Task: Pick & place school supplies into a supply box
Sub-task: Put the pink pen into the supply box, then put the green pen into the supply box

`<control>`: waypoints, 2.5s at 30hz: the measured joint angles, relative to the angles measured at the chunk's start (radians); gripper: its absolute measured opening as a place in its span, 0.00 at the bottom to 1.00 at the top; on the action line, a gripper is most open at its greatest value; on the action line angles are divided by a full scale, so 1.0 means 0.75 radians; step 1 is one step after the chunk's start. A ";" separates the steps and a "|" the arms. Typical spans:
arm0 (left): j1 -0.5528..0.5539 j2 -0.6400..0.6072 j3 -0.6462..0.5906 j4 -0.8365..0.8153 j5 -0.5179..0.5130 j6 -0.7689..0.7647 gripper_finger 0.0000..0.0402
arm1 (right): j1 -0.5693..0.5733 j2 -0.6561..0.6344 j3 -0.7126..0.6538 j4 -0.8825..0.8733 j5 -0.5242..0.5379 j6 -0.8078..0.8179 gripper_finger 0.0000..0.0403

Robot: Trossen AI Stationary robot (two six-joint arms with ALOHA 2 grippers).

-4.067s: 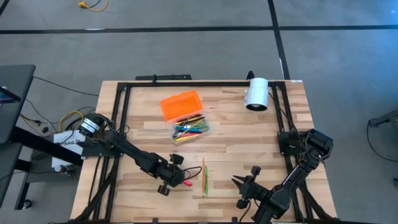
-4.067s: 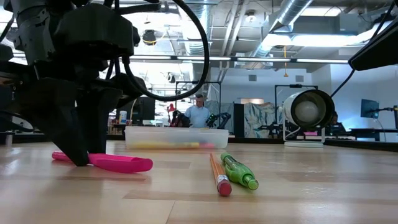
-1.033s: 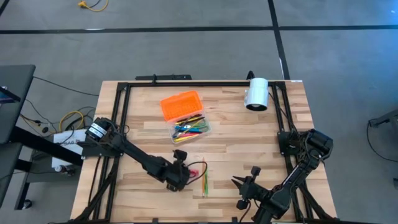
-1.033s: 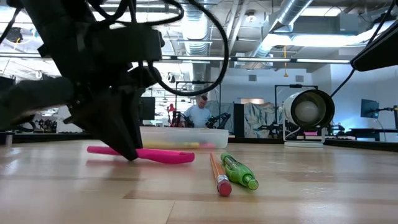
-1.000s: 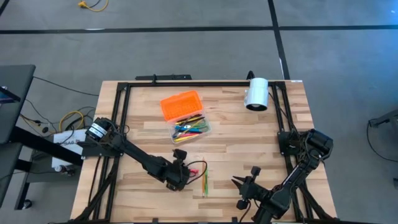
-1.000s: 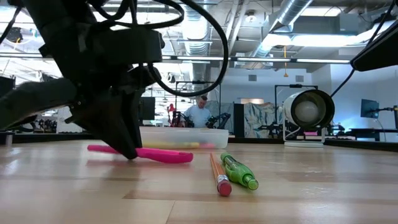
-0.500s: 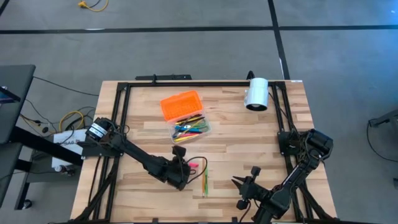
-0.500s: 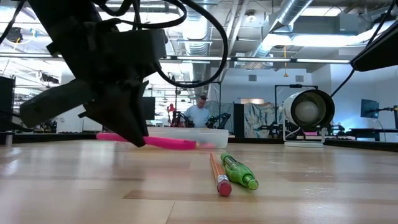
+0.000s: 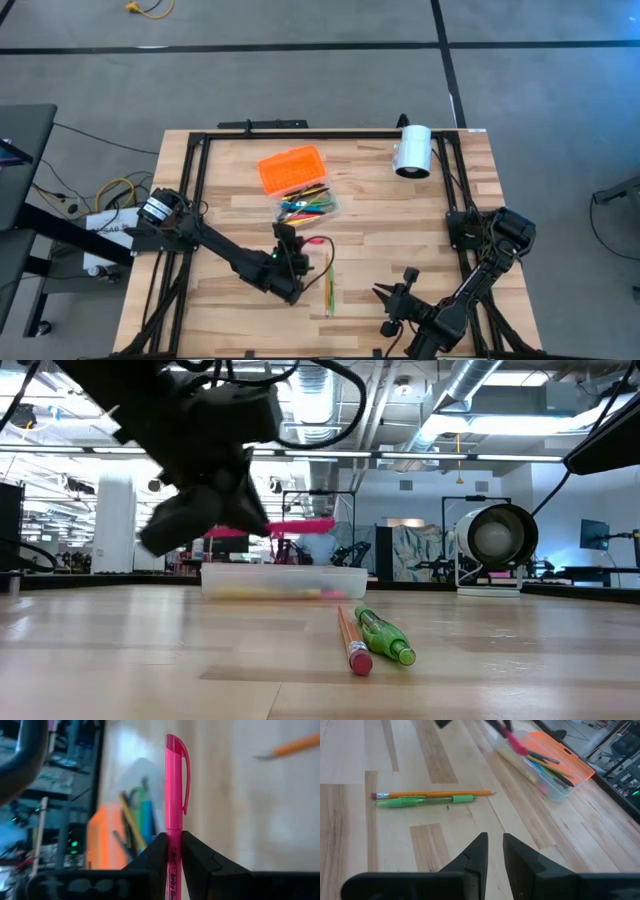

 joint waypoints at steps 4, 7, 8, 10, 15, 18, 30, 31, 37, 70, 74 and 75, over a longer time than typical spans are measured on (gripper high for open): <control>0.072 -0.001 0.032 -0.009 -0.045 0.001 0.08 | -0.002 0.000 0.000 0.001 0.000 0.000 0.13; 0.147 -0.001 0.037 -0.010 -0.042 0.015 0.08 | -0.002 0.000 0.000 0.005 0.000 0.000 0.13; 0.172 -0.001 0.037 -0.015 -0.039 0.024 0.08 | -0.002 0.000 0.000 0.005 0.000 0.000 0.13; 0.224 -0.001 0.037 -0.037 -0.034 0.025 0.08 | -0.001 0.000 0.000 0.005 0.000 0.000 0.13; 0.336 -0.001 0.037 -0.084 0.006 0.044 0.08 | 0.000 0.000 -0.075 0.090 0.001 -0.001 0.13; 0.389 -0.001 0.037 -0.078 0.048 0.074 0.08 | 0.000 0.000 -0.149 0.189 -0.005 -0.001 0.13; 0.461 -0.002 0.037 -0.074 0.111 0.086 0.08 | -0.002 0.000 -0.252 0.321 -0.021 0.000 0.13; 0.461 -0.002 0.037 -0.074 0.111 0.086 0.08 | -0.002 0.000 -0.252 0.321 -0.021 0.000 0.13; 0.460 -0.002 0.037 -0.074 0.106 0.077 0.09 | -0.002 0.000 -0.252 0.319 -0.021 0.000 0.13; 0.081 -0.405 0.008 -0.263 0.114 -0.166 0.35 | -0.008 0.000 -0.252 0.336 -0.019 -0.044 0.13; -0.078 -0.407 -0.055 -0.234 0.132 -0.223 0.34 | -0.049 0.000 -0.252 0.458 -0.018 -0.220 0.13; -0.114 -0.407 -0.079 -0.198 0.132 -0.235 0.34 | -0.066 0.000 -0.252 0.510 -0.018 -0.291 0.13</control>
